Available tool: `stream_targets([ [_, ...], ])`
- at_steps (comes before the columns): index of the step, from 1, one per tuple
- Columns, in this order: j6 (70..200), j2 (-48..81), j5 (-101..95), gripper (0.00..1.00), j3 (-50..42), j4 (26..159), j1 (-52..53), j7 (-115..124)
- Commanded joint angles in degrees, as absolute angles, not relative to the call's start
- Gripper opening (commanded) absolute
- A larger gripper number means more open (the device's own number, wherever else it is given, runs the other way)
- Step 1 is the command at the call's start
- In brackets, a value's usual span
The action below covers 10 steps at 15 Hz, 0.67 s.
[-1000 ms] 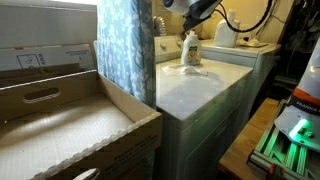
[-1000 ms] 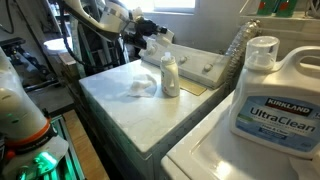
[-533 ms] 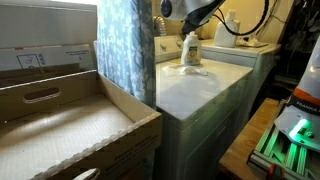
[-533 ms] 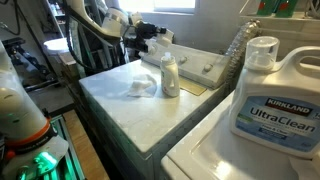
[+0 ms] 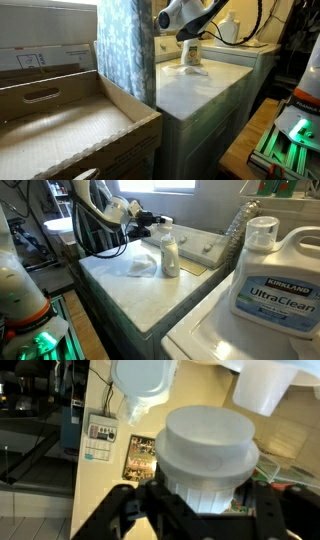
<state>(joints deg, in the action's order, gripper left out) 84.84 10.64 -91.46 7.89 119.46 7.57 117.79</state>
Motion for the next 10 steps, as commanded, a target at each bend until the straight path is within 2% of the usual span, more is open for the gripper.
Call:
stream_targets([
  [1, 81.25, 11.79, -95.47, 0.38, 7.71, 121.05, 8.29, 123.23],
  [10, 77.02, 15.56, -98.76, 0.38, 7.78, 120.96, 8.39, 128.96],
])
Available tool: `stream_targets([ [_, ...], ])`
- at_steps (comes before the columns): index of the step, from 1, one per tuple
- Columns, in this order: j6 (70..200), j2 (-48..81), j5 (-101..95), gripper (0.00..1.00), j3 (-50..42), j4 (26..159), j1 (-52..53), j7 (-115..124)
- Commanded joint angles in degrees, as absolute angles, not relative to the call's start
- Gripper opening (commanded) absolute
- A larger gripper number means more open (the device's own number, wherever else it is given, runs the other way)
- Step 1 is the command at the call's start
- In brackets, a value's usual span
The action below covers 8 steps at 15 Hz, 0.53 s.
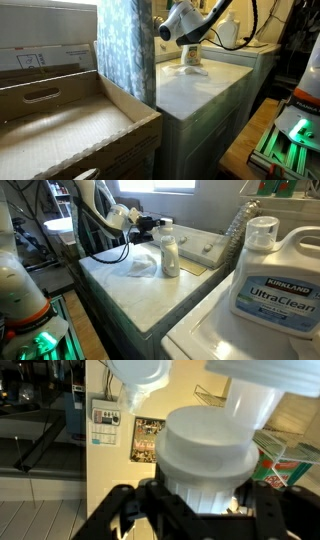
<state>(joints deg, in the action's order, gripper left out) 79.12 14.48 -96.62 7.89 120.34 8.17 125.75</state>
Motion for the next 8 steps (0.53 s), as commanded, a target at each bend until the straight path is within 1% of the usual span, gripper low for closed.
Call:
stream_targets([
  [1, 76.60, 15.94, -99.38, 0.38, 7.80, 120.81, 8.43, 129.64],
  [8, 75.28, 18.58, -100.51, 0.38, 8.17, 119.67, 8.46, 133.60],
])
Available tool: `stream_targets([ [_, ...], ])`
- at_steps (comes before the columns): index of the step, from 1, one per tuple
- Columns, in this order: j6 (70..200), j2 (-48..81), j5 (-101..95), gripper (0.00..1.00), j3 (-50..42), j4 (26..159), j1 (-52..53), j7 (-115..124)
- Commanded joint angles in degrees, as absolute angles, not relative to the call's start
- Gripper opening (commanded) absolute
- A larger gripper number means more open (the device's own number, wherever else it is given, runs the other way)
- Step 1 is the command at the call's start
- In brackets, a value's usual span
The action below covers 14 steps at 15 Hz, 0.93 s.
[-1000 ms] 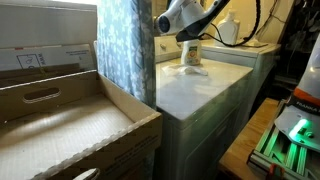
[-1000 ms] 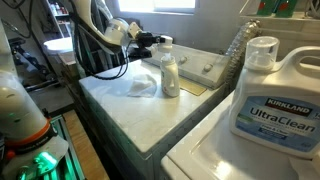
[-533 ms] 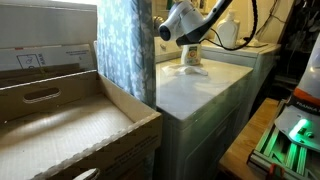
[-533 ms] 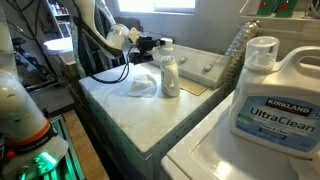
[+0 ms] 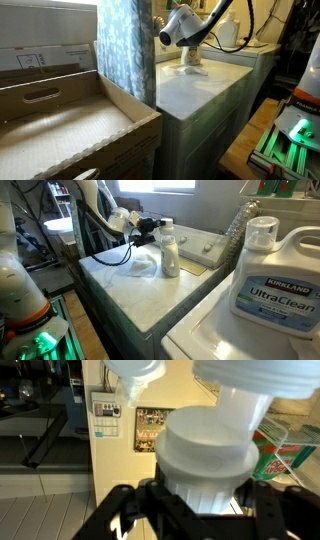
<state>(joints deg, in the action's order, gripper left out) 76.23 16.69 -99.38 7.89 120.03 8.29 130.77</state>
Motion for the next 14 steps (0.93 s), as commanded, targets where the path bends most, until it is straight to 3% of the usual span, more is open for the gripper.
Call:
stream_targets([
  [1, 75.45, 18.83, -100.39, 0.38, 8.26, 119.51, 8.44, 134.15],
  [14, 74.86, 20.85, -99.68, 0.38, 8.93, 117.32, 8.53, 137.80],
])
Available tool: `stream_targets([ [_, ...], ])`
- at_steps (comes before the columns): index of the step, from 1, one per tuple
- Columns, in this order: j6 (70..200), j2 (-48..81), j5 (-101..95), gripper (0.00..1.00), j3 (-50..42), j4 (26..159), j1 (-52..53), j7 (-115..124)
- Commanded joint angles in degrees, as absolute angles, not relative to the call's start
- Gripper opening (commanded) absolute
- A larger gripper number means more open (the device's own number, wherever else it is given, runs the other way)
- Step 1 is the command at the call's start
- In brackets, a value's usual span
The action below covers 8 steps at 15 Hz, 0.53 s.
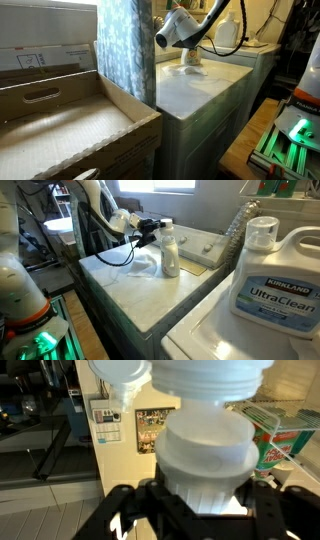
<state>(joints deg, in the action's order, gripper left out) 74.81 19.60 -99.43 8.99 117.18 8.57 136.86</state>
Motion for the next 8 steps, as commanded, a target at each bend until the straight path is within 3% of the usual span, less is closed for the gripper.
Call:
stream_targets([
  [1, 74.56, 21.12, -99.74, 0.38, 8.82, 117.44, 8.53, 137.50],
  [8, 72.73, 22.42, -99.60, 0.38, 8.09, 117.82, 8.19, 138.39],
])
